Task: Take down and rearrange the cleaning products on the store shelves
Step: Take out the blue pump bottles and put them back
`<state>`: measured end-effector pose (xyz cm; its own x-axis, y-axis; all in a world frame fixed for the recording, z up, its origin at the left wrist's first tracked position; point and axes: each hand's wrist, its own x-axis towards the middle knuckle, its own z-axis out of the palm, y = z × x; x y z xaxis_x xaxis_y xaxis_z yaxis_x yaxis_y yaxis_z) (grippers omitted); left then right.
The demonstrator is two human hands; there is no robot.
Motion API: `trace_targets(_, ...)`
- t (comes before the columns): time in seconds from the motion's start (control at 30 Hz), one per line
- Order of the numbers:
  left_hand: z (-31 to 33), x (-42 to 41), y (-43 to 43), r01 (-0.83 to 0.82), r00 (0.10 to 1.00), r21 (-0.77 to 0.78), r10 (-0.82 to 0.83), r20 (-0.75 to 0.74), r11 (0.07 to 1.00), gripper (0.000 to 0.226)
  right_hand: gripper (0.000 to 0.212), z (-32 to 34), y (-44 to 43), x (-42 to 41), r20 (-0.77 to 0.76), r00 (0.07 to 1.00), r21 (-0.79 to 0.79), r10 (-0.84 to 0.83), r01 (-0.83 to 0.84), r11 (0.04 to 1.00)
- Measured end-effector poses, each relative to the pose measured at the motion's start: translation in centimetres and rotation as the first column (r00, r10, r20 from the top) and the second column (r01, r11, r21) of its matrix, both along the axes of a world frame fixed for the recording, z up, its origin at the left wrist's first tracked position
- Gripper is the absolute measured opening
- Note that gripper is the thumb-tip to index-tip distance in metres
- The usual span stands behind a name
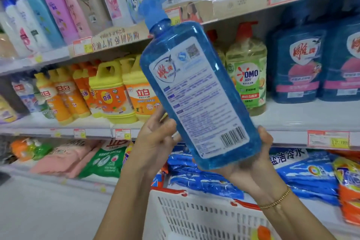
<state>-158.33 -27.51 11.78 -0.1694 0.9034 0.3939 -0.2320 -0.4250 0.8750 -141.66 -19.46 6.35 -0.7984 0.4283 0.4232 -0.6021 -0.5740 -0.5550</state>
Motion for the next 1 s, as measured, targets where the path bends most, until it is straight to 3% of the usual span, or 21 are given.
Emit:
trace_targets(0.07,-0.7,-0.3,0.2,0.073,0.997,-0.012,-0.074,-0.038,0.997,0.051,0.059,-0.5,0.0,0.0,0.045,0.994,-0.077,0.095,-0.092,0.993)
trace_targets(0.13,-1.0,-0.4,0.0,0.165,0.986,0.011,-0.164,-0.035,0.986,0.048,0.069,0.0,-0.2,0.2,0.123,0.991,-0.172,0.058,-0.037,0.984)
trace_targets(0.2,-1.0,-0.2,-0.2,0.157,0.987,0.041,-0.158,0.002,0.987,0.051,0.079,1.2,-0.5,0.4,0.227,0.973,-0.192,0.048,-0.004,0.981)
trace_targets(0.3,-0.7,0.1,-0.4,0.099,0.992,0.086,-0.105,0.065,0.991,0.054,0.07,2.9,-0.7,0.7,0.357,0.931,-0.09,-0.073,0.113,0.99)
trace_targets(0.37,-0.5,0.4,-0.6,0.092,0.987,0.112,-0.106,0.124,0.989,0.06,0.058,3.9,-0.9,1.2,0.389,0.874,0.095,-0.291,0.276,0.956)
trace_targets(0.43,-0.2,1.0,-0.8,0.061,0.98,0.112,-0.081,0.181,0.992,0.069,0.051,4.4,-1.5,1.9,0.29,0.729,0.38,-0.62,0.507,0.774)
trace_targets(0.47,-0.1,1.3,-0.9,0.032,0.977,0.098,-0.052,0.205,0.995,0.076,0.06,4.8,-2.0,2.1,0.191,0.642,0.527,-0.742,0.571,0.629)
trace_targets(0.53,0.2,1.9,-1.1,-0.039,0.977,0.065,0.024,0.213,0.997,0.089,0.091,4.7,-2.7,2.2,0.008,0.487,0.814,-0.873,0.504,0.289)
trace_targets(0.6,0.6,2.5,-1.3,-0.097,0.98,0.051,0.086,0.179,0.994,0.097,0.105,4.2,-3.1,2.1,-0.155,0.339,0.917,-0.928,0.398,-0.008)
trace_targets(0.63,0.8,2.7,-1.4,-0.117,0.981,0.051,0.108,0.16,0.992,0.097,0.104,4.0,-3.1,2.0,-0.211,0.285,0.92,-0.935,0.382,-0.091)
trace_targets(0.7,1.2,3.1,-1.5,-0.139,0.984,0.058,0.131,0.121,0.989,0.09,0.102,3.9,-2.9,2.1,-0.258,0.225,0.913,-0.94,0.375,-0.161)
trace_targets(0.8,2.0,2.9,-2.0,-0.091,0.995,0.094,0.086,0.059,0.991,0.075,0.106,3.6,-2.4,3.1,-0.184,0.271,0.912,-0.945,0.407,-0.061)
trace_targets(0.87,2.8,2.4,-2.5,-0.051,0.998,0.101,0.053,-0.021,0.994,0.077,0.105,3.2,-2.4,4.0,-0.039,0.423,0.887,-0.905,0.433,0.163)
trace_targets(0.93,3.4,1.8,-2.8,-0.034,0.996,0.066,0.039,-0.075,0.997,0.094,0.099,2.5,-3.0,4.6,0.094,0.649,0.804,-0.755,0.397,0.442)
trace_targets(1.0,3.5,1.3,-3.0,-0.036,0.995,0.016,0.037,-0.093,0.999,0.11,0.089,1.7,-3.9,4.8,0.161,0.8,0.715,-0.578,0.309,0.627)
